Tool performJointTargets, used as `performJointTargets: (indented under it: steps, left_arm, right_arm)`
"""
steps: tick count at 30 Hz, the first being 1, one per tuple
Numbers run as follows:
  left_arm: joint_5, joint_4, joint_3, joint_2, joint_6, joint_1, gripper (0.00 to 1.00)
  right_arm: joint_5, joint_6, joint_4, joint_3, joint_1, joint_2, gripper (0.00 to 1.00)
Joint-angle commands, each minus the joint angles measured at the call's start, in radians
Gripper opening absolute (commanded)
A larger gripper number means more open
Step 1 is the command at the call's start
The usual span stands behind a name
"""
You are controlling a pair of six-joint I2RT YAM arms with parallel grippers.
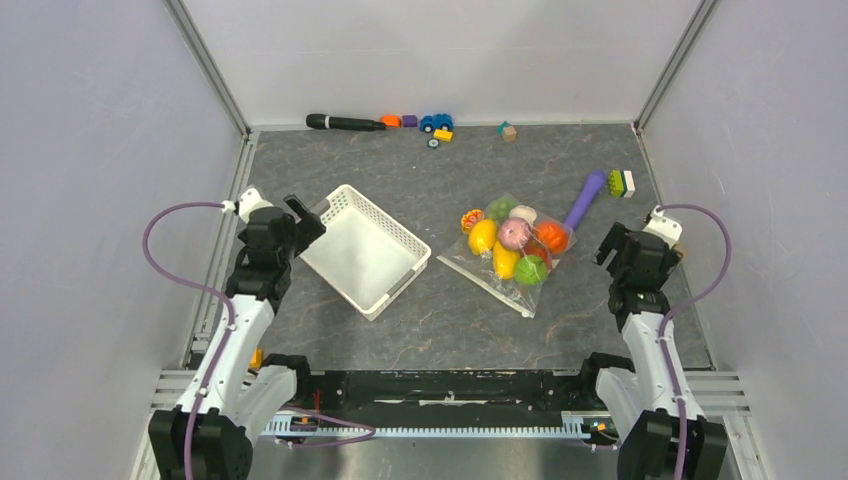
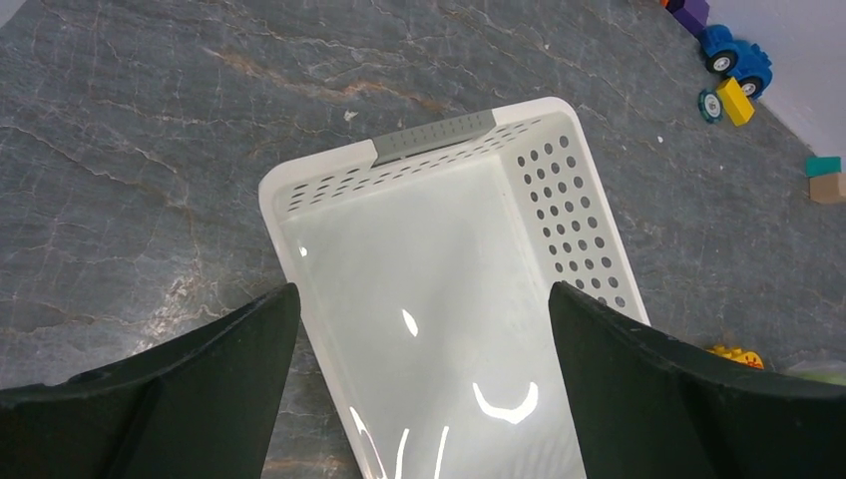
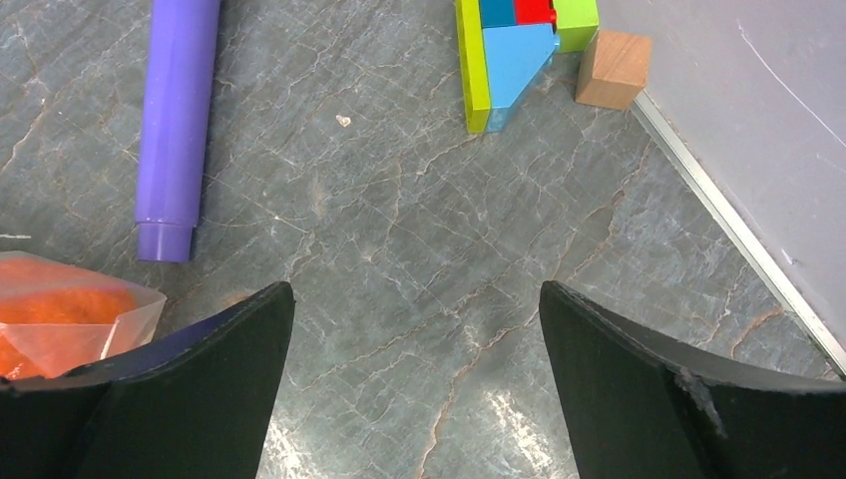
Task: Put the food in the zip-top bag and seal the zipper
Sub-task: Reset both arms
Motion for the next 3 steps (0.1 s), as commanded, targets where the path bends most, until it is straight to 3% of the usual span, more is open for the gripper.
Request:
performJointTargets:
  steps: [1, 3]
  left_arm:
    - [-0.002, 0.064, -0.008, -0.003, 0.010, 0.002, 1.00]
    - [-0.002, 0.064, -0.002, 0.002, 0.018, 0.002, 1.00]
  right_arm:
    - [0.007, 0.005, 0.079, -0.020, -0.004, -0.039, 0.98]
    - [0.029, 0.003, 0.076, -0.020, -0.004, -0.052, 0.98]
